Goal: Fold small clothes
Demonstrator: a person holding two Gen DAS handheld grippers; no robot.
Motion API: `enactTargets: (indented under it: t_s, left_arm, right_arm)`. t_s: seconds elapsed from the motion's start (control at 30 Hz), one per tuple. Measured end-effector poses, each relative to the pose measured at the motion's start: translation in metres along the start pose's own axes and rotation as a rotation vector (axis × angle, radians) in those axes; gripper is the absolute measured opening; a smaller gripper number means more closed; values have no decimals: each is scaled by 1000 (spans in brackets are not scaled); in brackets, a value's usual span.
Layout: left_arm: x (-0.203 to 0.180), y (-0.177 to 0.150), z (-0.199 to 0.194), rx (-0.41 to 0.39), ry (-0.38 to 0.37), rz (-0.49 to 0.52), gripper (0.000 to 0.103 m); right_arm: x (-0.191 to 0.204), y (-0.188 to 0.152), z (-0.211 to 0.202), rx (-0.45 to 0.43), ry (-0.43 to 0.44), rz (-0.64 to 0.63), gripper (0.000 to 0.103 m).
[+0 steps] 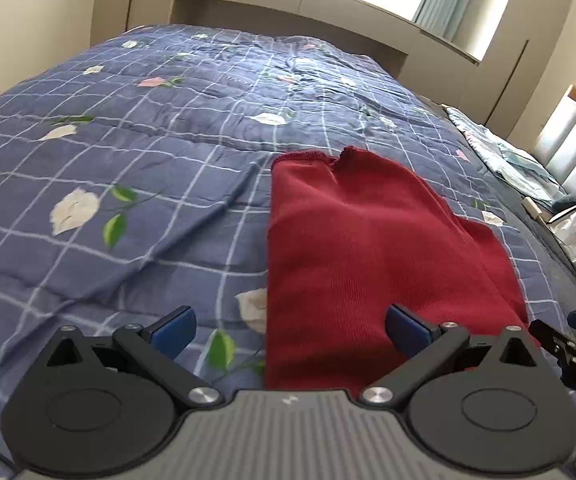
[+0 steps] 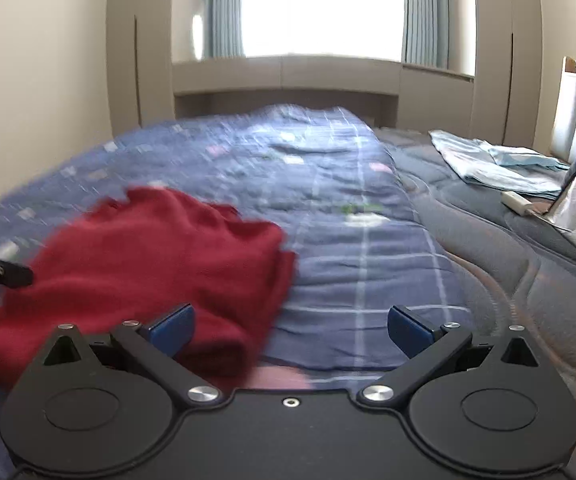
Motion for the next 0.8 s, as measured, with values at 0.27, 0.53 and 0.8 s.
enactTargets:
  t_s: [0.27,0.53,0.8]
  left_arm:
    - [19,-45,-19,50,-16,-22,102]
    - [19,-59,-22,0,-12,-7,103]
    - [19,-66,-20,-54,-19,11,103]
  right_arm:
    - [31,-42,-21,30,-98,-28,102]
    - [27,-56,-18,20,-111,24,102]
    - [12,-55,-13,50,-47,117,102]
Point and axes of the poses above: each gripper's, at about its wrist camera, not at the fingertips, and z roughly the way its jaws point, x to its left, y to its top, the point moved 1 cm from there along z, roughly the way its jaws point, and after that the axes turned 9 degrees about z, right-handed, at the moved point
